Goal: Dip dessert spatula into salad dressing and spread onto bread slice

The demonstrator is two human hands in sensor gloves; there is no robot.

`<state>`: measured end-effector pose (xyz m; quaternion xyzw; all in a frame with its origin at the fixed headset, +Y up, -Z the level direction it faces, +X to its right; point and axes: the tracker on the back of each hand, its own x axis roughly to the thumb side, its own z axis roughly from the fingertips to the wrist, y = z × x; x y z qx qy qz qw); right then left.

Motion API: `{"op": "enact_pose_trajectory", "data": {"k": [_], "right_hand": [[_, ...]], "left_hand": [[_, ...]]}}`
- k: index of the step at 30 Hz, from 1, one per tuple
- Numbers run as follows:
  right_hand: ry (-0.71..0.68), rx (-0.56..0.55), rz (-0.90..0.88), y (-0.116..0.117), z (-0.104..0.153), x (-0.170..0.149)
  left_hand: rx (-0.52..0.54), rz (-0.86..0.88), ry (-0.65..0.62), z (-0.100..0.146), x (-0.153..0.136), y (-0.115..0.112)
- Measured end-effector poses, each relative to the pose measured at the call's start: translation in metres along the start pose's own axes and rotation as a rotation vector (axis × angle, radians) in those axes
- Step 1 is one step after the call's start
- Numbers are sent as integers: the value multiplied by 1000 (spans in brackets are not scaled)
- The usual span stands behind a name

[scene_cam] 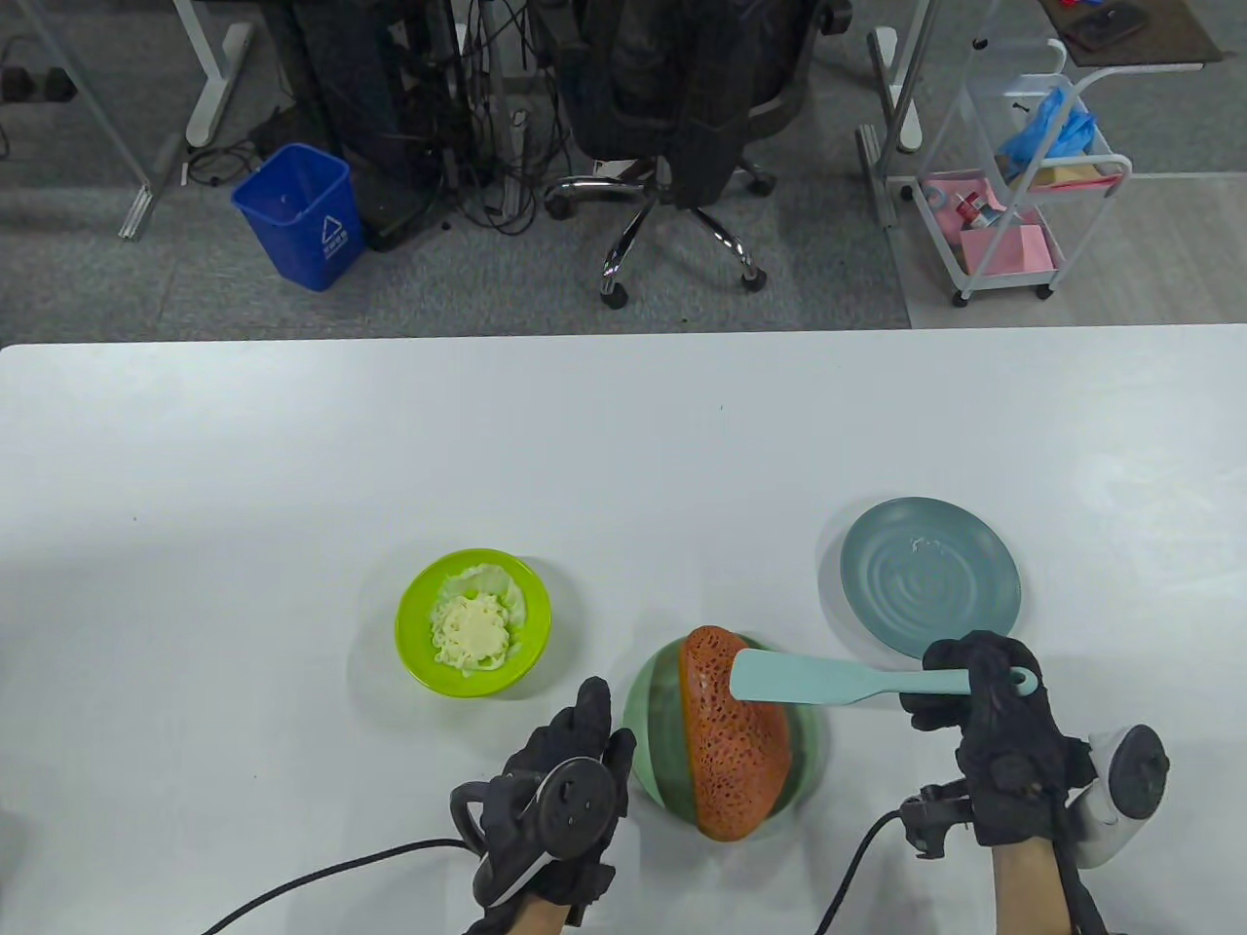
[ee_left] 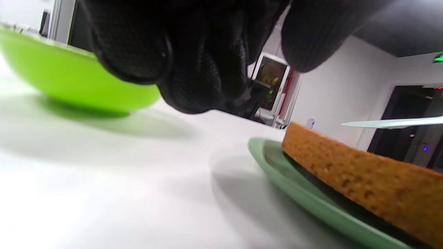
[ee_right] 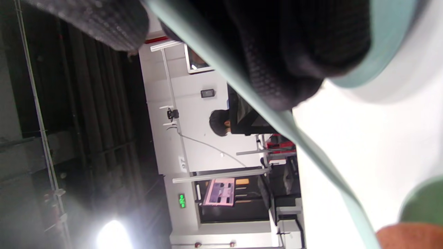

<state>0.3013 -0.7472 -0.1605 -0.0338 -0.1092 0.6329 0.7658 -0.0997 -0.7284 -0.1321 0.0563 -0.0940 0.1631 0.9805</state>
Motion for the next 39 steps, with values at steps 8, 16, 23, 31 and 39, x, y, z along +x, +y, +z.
{"op": "enact_pose_trajectory", "data": {"k": [8, 16, 23, 31, 39], "right_hand": [[-11, 83, -38, 40, -6, 1], [8, 156, -21, 99, -13, 0], [39, 253, 9, 151, -10, -6], [85, 321, 84, 202, -14, -11], [119, 382, 152, 233, -14, -19]], "left_hand": [[74, -15, 5, 5, -21, 18], [33, -7, -6, 10, -32, 33], [2, 48, 20, 12, -46, 41], [55, 77, 46, 13, -60, 45], [80, 118, 64, 13, -71, 47]]}}
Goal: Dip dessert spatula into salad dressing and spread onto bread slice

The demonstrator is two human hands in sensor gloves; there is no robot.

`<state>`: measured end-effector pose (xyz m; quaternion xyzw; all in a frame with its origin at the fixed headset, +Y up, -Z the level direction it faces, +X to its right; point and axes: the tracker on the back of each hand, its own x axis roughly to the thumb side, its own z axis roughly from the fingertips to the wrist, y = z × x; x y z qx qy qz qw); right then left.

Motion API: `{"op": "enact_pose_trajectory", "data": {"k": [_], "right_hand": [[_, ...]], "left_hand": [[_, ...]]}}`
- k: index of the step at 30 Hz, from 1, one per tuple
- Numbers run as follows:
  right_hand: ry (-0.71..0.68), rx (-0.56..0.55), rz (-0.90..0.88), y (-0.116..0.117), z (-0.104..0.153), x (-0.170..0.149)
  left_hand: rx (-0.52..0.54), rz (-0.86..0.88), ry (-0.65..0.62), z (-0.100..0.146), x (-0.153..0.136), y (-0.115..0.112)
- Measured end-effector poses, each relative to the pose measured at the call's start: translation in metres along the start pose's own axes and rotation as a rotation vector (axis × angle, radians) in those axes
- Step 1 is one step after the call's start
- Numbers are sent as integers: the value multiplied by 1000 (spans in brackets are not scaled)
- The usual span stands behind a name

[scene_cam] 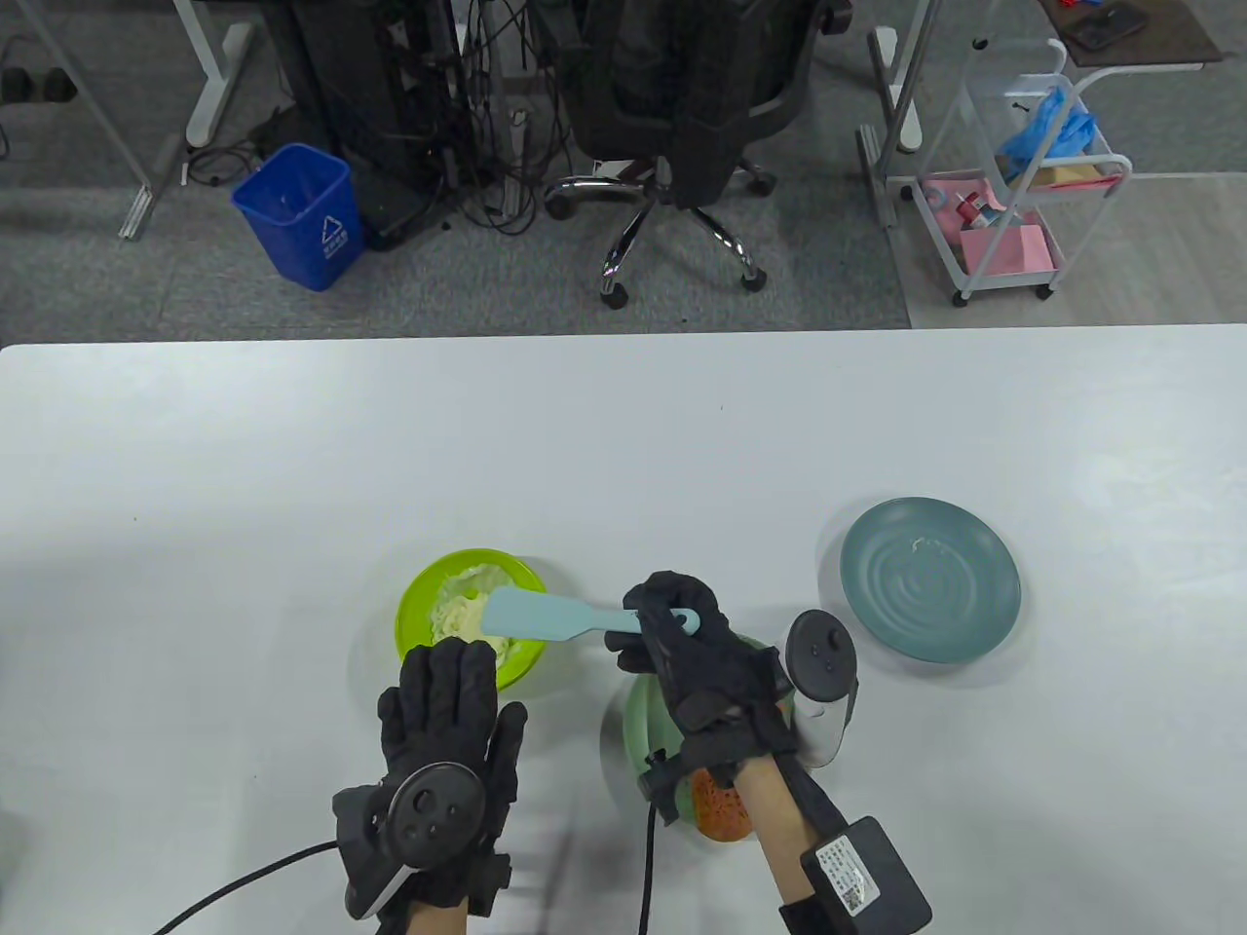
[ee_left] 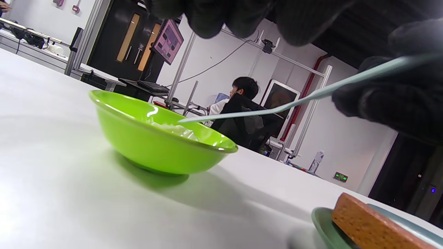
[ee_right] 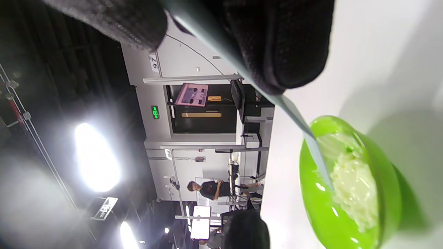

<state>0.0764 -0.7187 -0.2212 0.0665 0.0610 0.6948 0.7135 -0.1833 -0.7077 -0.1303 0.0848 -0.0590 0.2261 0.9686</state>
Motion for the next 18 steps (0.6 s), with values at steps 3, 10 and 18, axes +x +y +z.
{"op": "enact_pose_trajectory", "data": {"k": [3, 10, 18], "right_hand": [[12, 17, -3, 7, -3, -3], [53, 45, 30, 22, -8, -8], [69, 22, 75, 25, -8, -7]], "left_hand": [[6, 11, 5, 0, -2, 1], [15, 21, 6, 0, -3, 2], [22, 51, 14, 0, -8, 2]]}}
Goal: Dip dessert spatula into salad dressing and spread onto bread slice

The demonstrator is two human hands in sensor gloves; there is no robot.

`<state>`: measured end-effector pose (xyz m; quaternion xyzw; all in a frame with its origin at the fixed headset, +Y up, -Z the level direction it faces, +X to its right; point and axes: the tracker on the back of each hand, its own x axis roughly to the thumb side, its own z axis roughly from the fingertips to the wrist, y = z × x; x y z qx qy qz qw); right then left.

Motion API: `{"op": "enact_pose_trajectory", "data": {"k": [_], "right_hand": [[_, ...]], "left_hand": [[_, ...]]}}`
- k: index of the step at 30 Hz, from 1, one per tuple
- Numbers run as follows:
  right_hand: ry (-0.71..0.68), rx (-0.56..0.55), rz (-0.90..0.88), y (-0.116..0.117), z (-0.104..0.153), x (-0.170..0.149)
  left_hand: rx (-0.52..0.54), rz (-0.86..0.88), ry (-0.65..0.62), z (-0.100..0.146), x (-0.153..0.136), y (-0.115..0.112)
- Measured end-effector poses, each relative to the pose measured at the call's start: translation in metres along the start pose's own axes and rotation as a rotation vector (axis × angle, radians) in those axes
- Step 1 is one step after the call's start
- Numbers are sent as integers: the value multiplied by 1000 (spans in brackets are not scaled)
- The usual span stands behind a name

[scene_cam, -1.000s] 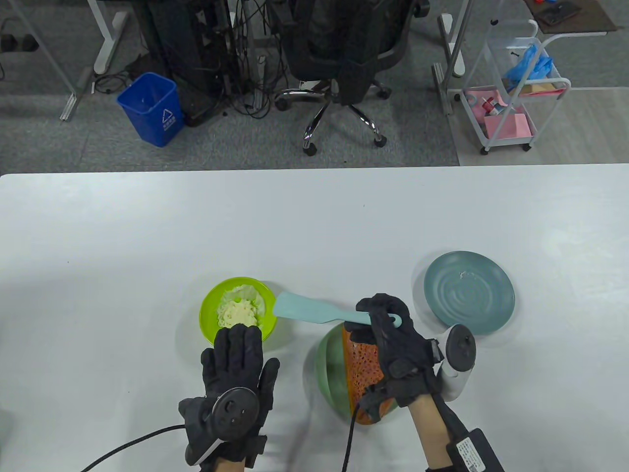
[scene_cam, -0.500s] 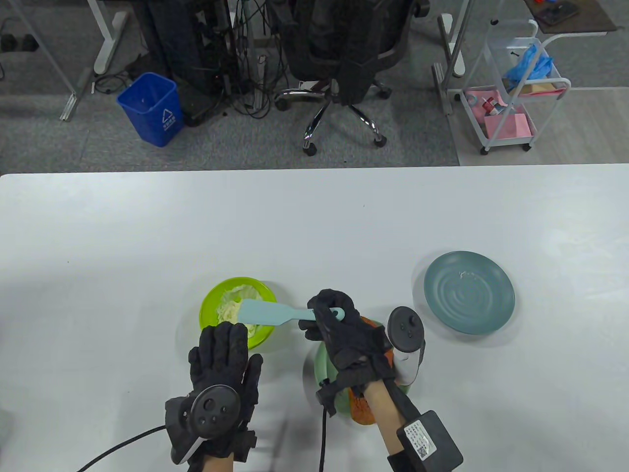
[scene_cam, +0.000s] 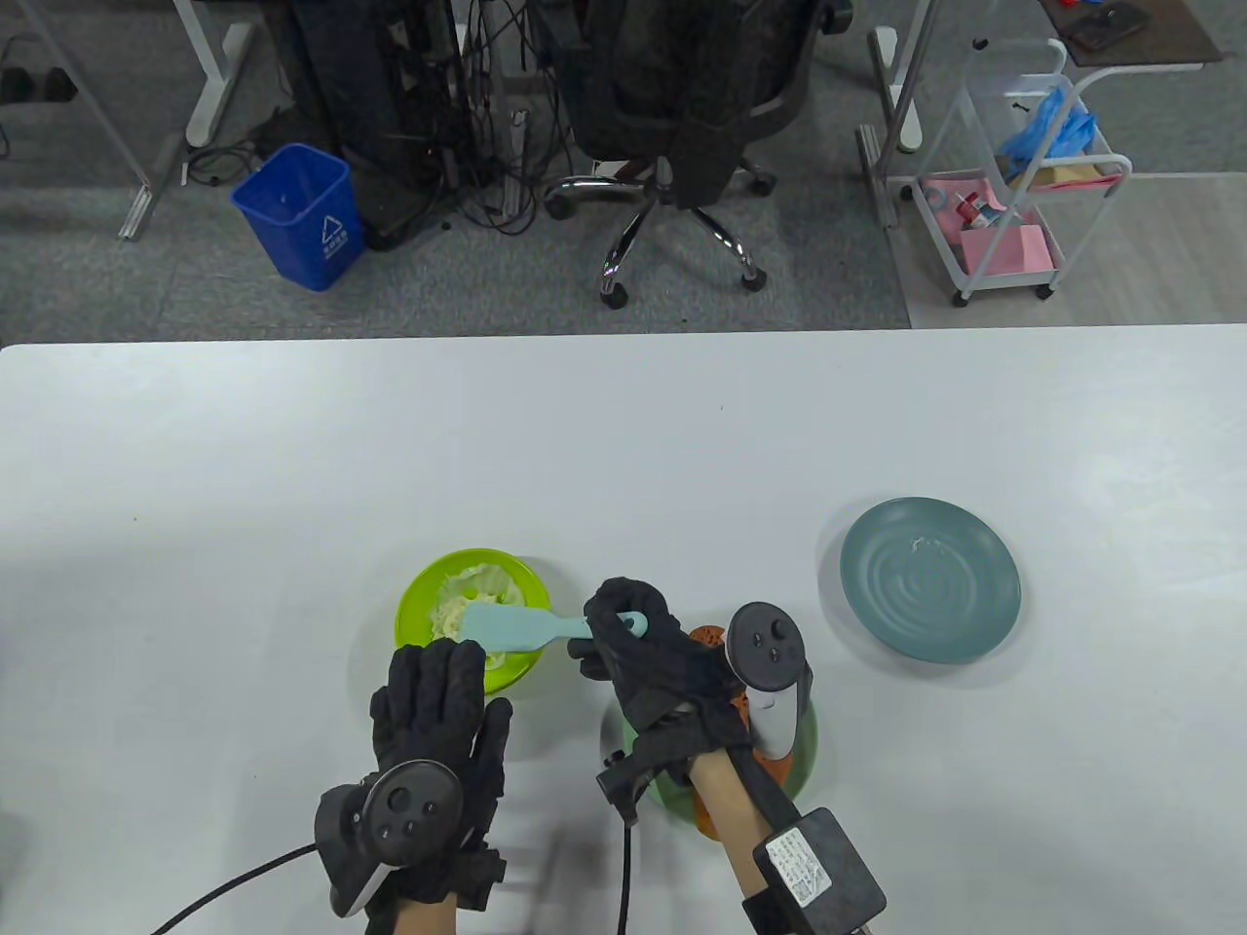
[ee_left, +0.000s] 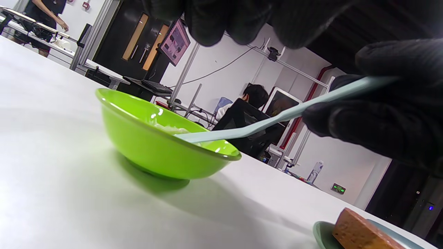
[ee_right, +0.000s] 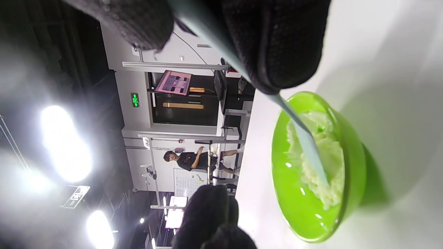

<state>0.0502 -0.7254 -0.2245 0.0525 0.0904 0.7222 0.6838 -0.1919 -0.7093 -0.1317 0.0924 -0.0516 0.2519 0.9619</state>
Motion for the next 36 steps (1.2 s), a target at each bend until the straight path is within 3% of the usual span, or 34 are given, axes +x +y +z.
{"op": "enact_pose_trajectory", "data": {"k": [21, 36], "right_hand": [[-16, -76, 33, -25, 7, 11], [-32, -13, -18, -5, 6, 7]], "left_hand": [[-8, 4, -9, 0, 1, -1], [-13, 3, -16, 0, 2, -2]]}}
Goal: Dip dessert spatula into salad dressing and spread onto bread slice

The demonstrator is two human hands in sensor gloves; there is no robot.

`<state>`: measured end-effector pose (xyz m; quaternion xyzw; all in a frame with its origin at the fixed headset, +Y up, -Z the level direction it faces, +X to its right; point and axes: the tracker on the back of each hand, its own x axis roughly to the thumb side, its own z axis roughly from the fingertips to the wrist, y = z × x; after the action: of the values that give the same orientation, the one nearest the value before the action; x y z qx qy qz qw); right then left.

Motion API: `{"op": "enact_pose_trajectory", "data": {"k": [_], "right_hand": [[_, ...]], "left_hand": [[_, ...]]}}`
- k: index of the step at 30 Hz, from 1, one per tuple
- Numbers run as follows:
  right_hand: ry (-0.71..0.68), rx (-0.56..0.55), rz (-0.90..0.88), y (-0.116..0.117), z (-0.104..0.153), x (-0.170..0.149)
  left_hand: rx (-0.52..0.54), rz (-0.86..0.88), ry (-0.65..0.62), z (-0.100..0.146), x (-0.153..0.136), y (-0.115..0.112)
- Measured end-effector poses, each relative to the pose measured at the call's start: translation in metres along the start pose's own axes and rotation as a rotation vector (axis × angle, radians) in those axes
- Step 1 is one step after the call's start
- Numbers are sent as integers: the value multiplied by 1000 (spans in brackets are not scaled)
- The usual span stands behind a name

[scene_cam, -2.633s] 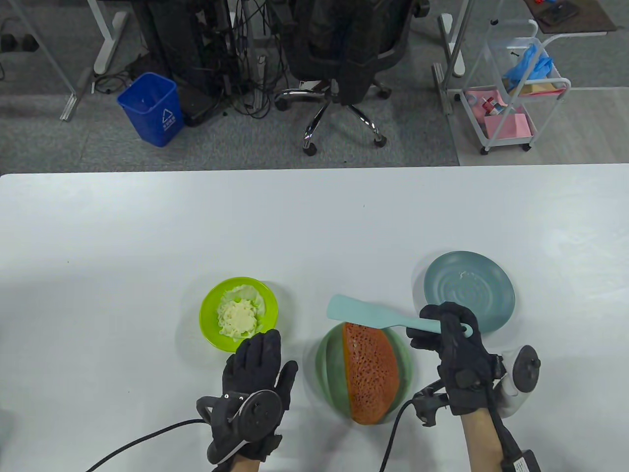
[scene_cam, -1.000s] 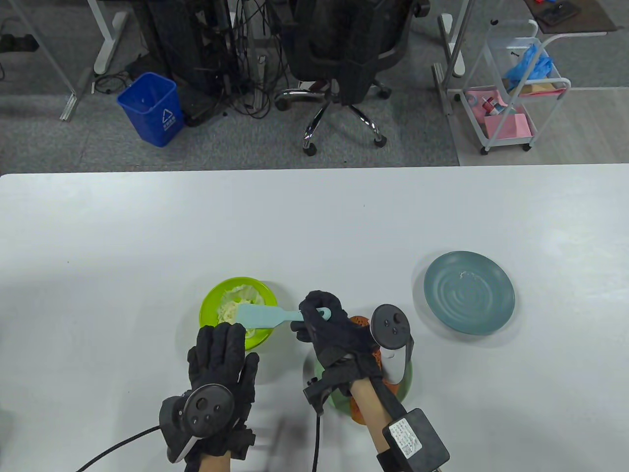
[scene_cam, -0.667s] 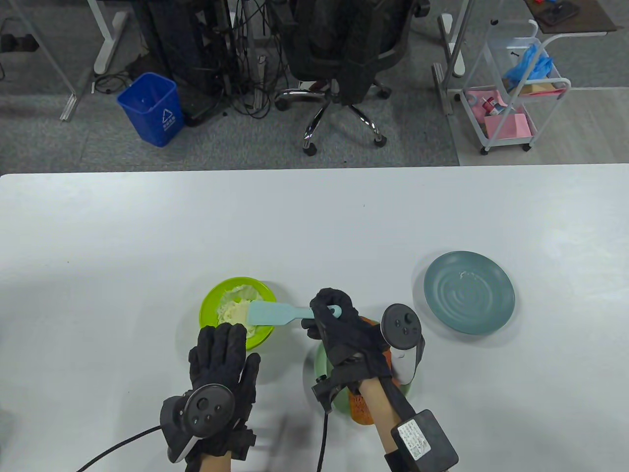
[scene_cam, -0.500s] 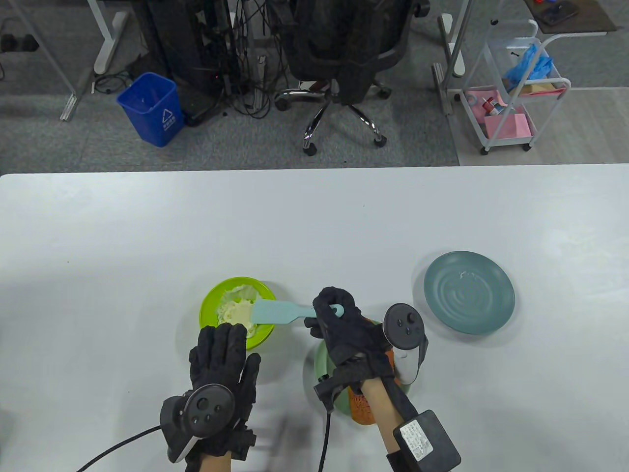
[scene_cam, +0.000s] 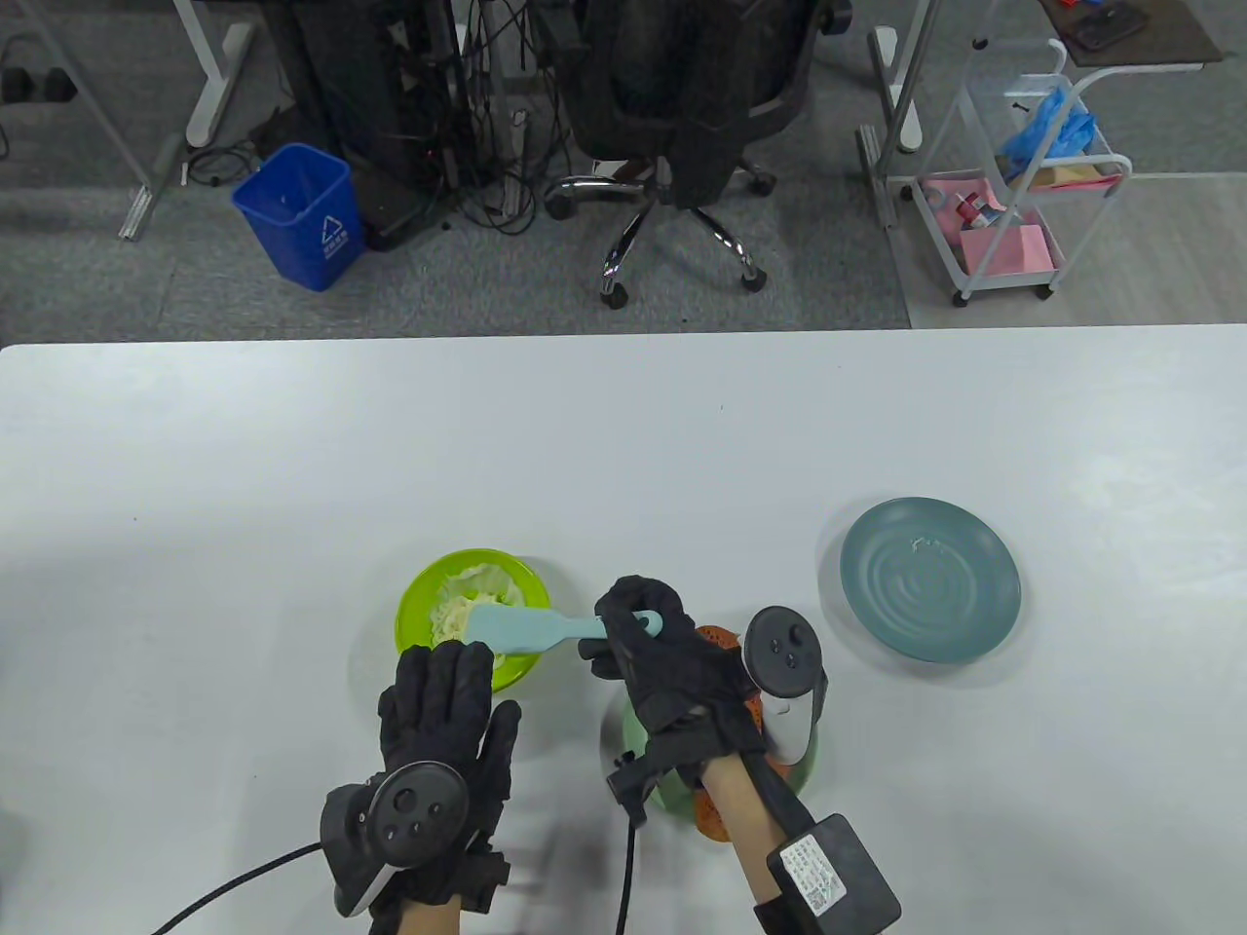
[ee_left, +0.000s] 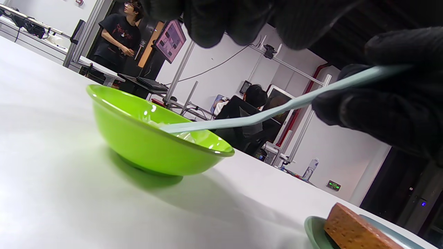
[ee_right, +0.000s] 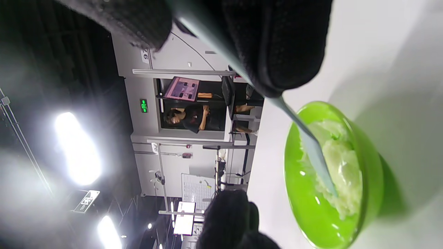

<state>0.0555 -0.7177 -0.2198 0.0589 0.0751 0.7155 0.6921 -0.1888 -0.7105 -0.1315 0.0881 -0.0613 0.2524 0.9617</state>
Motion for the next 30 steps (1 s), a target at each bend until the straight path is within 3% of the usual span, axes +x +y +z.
{"op": "enact_pose_trajectory", "data": {"k": [11, 30], "right_hand": [[24, 23, 28, 8, -1, -3], [9, -28, -13, -23, 8, -1]], "left_hand": [[3, 7, -5, 0, 1, 0], [-23, 1, -59, 1, 15, -6]]}}
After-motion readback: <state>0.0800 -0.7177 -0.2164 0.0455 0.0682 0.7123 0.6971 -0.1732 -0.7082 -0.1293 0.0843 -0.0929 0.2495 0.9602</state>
